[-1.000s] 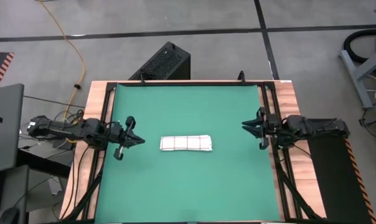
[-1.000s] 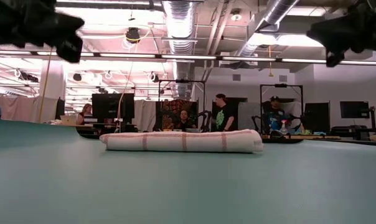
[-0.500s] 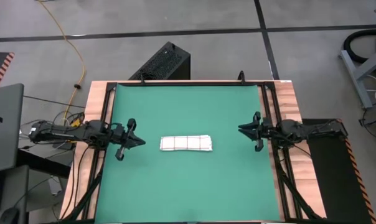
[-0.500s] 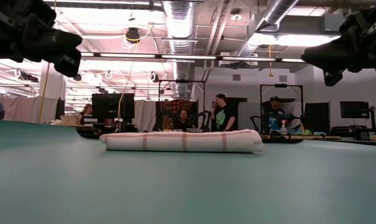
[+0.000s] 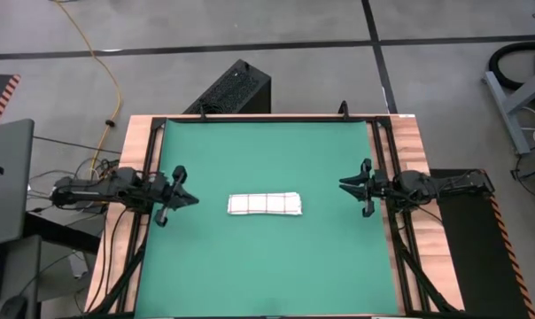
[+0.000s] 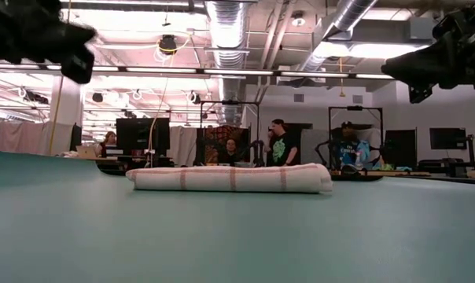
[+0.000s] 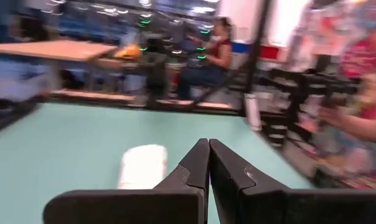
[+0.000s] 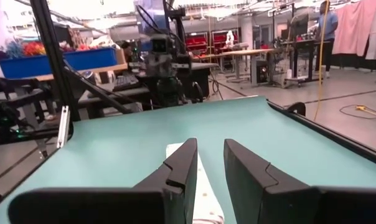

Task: Roll towel into tight, uniform cylinder
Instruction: Return to Home Position

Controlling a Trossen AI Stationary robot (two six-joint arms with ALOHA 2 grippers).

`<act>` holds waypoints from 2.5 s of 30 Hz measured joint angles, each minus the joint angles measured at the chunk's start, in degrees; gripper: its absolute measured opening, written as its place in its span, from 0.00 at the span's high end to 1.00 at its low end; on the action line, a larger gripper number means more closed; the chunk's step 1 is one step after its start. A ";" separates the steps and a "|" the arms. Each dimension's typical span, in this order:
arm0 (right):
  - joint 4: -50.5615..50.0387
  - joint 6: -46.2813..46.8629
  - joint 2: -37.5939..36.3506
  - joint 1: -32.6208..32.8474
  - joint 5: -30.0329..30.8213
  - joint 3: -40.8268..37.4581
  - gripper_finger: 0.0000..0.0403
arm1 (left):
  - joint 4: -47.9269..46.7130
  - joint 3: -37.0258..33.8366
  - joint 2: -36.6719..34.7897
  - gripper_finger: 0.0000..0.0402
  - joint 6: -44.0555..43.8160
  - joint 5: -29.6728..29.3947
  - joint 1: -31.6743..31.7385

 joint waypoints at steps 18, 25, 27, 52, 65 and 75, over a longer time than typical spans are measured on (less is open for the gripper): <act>-1.15 4.84 -0.25 0.26 -0.21 -0.04 0.75 | 3.69 -5.47 0.80 1.00 0.34 -5.29 -0.15; -1.30 4.93 -0.25 0.26 -0.20 -0.07 0.75 | 0.54 -5.52 1.20 1.00 -2.20 -6.87 -0.12; -1.33 5.00 -0.25 0.26 -0.20 -0.07 0.75 | 0.30 -5.52 1.22 1.00 -1.56 -7.05 -0.11; -1.39 4.98 -0.25 0.26 -0.20 -0.11 0.75 | 0.37 -5.65 1.22 1.00 -1.35 -7.01 -0.11; -1.39 4.95 -0.25 0.26 -0.17 -0.11 0.75 | 0.35 -5.65 1.22 1.00 -1.35 -6.96 -0.11; -1.39 4.93 -0.25 0.26 -0.17 -0.11 0.75 | 0.37 -5.65 1.22 1.00 -1.37 -6.96 -0.11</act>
